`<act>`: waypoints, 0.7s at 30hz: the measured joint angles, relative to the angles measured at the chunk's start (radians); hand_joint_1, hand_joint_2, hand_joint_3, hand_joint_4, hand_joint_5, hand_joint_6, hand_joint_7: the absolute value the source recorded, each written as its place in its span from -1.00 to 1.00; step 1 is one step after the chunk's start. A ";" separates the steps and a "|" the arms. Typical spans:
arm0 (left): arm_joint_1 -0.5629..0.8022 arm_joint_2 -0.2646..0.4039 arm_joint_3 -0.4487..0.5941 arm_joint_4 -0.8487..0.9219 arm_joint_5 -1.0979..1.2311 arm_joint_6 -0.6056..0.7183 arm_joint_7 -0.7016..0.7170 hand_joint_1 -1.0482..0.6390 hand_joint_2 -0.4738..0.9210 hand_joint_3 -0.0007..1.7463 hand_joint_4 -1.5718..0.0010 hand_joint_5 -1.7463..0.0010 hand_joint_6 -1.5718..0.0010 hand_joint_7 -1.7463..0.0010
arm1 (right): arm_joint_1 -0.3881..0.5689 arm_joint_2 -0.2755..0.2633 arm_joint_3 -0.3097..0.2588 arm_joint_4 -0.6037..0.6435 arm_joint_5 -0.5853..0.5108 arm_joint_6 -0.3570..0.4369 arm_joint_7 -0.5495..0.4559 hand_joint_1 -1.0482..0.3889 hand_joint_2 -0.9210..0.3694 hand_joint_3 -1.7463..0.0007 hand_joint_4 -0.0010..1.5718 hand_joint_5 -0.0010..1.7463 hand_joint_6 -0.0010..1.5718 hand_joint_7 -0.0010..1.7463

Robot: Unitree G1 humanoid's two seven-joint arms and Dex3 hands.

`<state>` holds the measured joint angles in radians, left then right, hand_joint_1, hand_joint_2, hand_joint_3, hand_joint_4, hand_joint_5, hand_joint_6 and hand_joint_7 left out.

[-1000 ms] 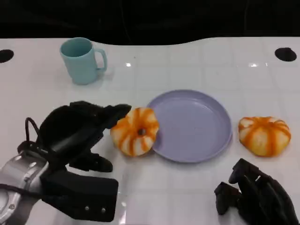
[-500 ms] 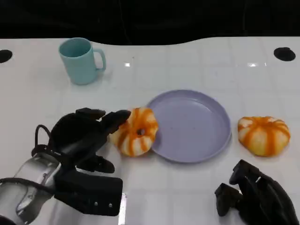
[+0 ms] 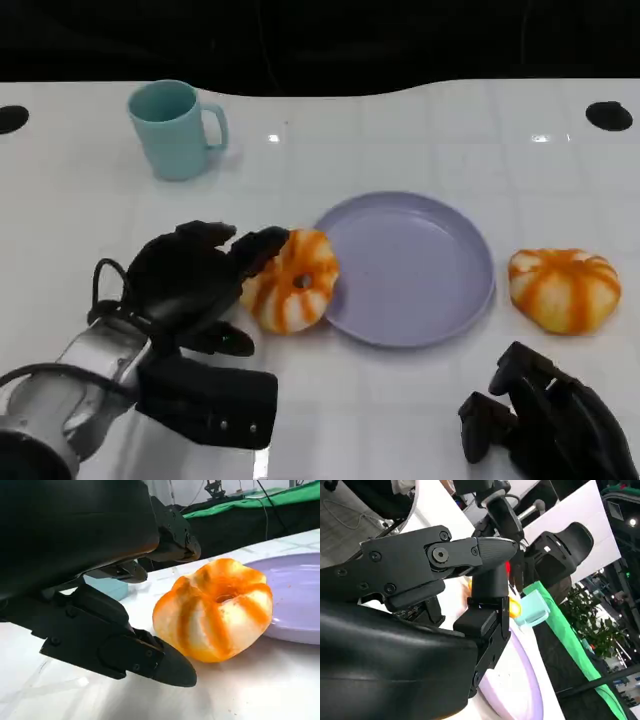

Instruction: Grasp the bread from the table and place it into the plate.

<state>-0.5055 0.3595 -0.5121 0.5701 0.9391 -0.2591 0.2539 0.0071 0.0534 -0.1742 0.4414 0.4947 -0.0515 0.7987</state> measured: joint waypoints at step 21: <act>-0.140 -0.107 -0.060 0.314 -0.042 -0.032 0.077 -0.53 0.99 -0.96 0.46 0.92 0.55 0.99 | 0.012 0.000 0.002 -0.032 0.000 0.017 -0.009 -0.31 -1.00 0.75 -0.01 0.93 -0.12 0.60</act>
<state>-0.6450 0.2528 -0.5720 0.8840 0.8969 -0.2910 0.3307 0.0193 0.0538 -0.1721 0.4093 0.4949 -0.0341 0.7893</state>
